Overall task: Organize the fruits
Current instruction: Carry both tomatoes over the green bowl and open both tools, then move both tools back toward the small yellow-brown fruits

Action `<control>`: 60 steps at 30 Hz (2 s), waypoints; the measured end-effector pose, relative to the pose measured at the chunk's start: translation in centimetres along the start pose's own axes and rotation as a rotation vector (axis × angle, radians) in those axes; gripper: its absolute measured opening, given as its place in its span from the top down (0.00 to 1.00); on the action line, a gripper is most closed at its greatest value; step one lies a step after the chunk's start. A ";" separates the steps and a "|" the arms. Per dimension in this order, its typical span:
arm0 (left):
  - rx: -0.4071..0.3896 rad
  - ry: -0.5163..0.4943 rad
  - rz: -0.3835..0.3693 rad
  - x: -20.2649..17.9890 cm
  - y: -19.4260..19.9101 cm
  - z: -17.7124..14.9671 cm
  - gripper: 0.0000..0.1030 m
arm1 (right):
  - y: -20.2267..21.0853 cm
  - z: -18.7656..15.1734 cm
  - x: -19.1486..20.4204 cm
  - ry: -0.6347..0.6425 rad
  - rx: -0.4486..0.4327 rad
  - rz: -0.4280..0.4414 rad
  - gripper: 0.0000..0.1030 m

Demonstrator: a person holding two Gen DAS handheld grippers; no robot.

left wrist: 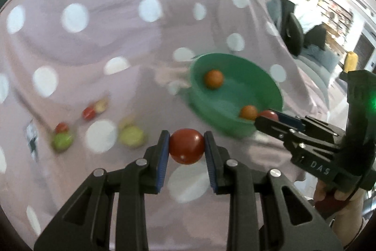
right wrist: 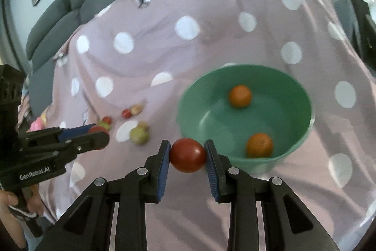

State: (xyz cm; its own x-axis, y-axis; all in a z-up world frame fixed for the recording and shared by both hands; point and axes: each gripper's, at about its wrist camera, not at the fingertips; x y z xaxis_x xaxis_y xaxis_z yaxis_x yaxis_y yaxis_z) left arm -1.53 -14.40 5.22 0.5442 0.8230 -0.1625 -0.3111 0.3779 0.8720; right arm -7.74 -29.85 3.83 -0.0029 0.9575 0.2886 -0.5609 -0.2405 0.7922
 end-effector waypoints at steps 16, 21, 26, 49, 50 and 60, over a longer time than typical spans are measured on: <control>0.043 -0.127 -0.034 -4.8 -7.1 6.6 0.71 | -0.8 1.8 -5.6 -0.094 -0.028 -0.110 0.69; 0.085 -0.126 -0.001 -4.9 -8.4 6.5 0.72 | -1.6 1.9 -5.8 -0.087 0.021 -0.112 0.69; 0.085 -0.118 0.008 -4.7 -8.3 6.4 0.73 | -2.1 1.7 -5.9 -0.092 0.039 -0.113 0.69; 0.061 0.150 0.058 4.4 -0.9 -4.4 0.15 | 0.4 -1.4 -0.8 -0.001 0.030 -0.034 0.47; 0.061 0.186 0.066 5.4 -0.5 -5.3 0.15 | 0.4 -1.6 -0.2 0.016 0.034 -0.025 0.47; 0.028 0.419 0.141 12.1 3.8 -12.4 0.15 | -0.9 -2.7 5.6 0.169 0.088 0.009 0.47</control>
State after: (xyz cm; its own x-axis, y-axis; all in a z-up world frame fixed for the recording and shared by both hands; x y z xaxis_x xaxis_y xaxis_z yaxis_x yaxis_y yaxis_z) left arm -5.77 2.29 0.84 0.1333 0.9687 -0.2096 -0.3350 0.2431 0.9103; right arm -9.48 -23.90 3.32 -0.1509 0.9665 0.2075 -0.4854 -0.2553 0.8362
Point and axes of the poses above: each gripper's, at about its wrist camera, not at the fingertips, and y roughly against the way its jaws point, x to its left, z to its top, and after that the axes turned 15 degrees about x, right-handed
